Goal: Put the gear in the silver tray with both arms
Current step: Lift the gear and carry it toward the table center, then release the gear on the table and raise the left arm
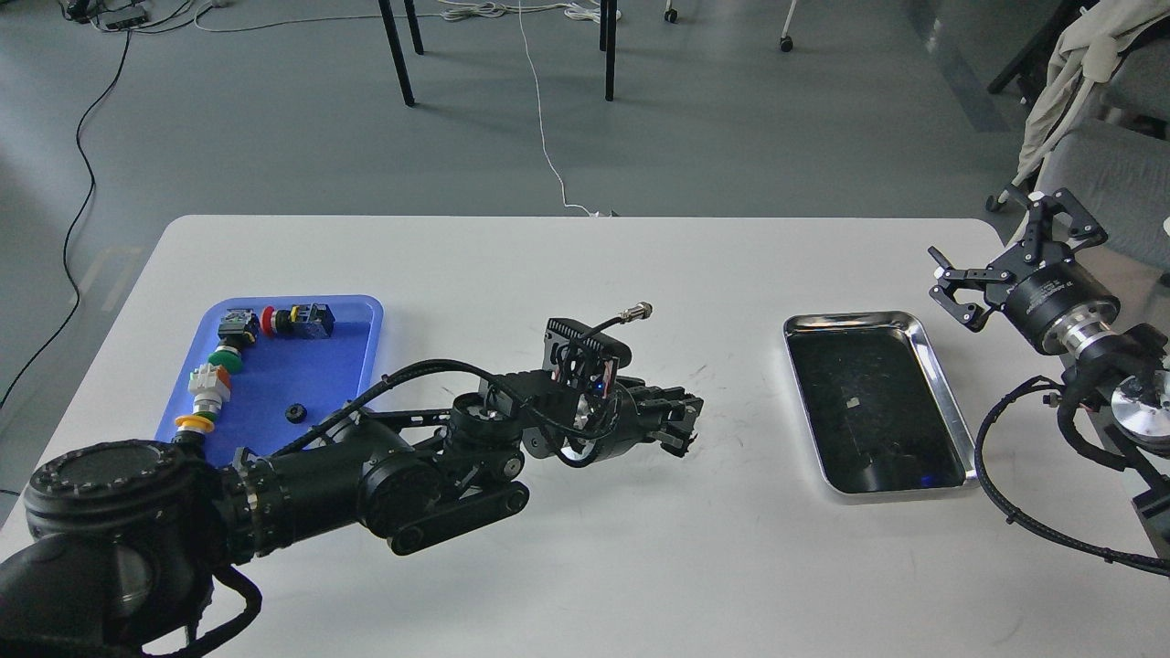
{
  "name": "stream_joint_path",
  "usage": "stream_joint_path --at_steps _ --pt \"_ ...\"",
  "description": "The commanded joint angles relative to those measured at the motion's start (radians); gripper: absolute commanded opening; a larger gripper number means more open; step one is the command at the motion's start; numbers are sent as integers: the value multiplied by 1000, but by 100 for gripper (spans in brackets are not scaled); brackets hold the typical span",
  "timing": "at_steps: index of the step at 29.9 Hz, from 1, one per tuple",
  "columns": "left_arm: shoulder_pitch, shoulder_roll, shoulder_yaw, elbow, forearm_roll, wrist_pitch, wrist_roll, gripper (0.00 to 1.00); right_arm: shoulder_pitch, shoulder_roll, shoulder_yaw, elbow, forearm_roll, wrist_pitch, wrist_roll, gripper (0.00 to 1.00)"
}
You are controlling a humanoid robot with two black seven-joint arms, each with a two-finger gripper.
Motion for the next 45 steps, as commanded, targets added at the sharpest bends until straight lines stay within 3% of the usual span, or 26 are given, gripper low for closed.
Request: stream_joint_path --at_steps 1,9,17,19,26,30,31,40,45 --pt "34 0 2 -26 3 1 7 11 -3 0 0 -2 0 0 -1 99" --pt "80 0 2 -63 46 0 12 15 -2 0 -1 -11 0 3 -1 99" --pt "78 0 2 -63 46 18 15 36 3 0 -3 -9 0 3 -1 99" --pt "78 0 0 -63 45 27 15 46 3 0 -3 -8 0 3 -1 99" --pt "85 0 -4 -61 34 86 14 65 6 2 -40 -18 0 1 -1 99" --pt "82 0 -62 -57 25 100 36 95 34 8 -61 -6 -2 -2 -1 99" --pt "82 0 -101 -55 14 93 49 98 47 9 -72 0 -2 -3 -1 99" --pt "68 0 -429 -64 -215 99 58 98 181 -5 -219 198 -96 -106 -11 99" --pt "71 178 -602 -96 -424 104 58 98 280 -3 -322 307 -336 -176 -16 99"
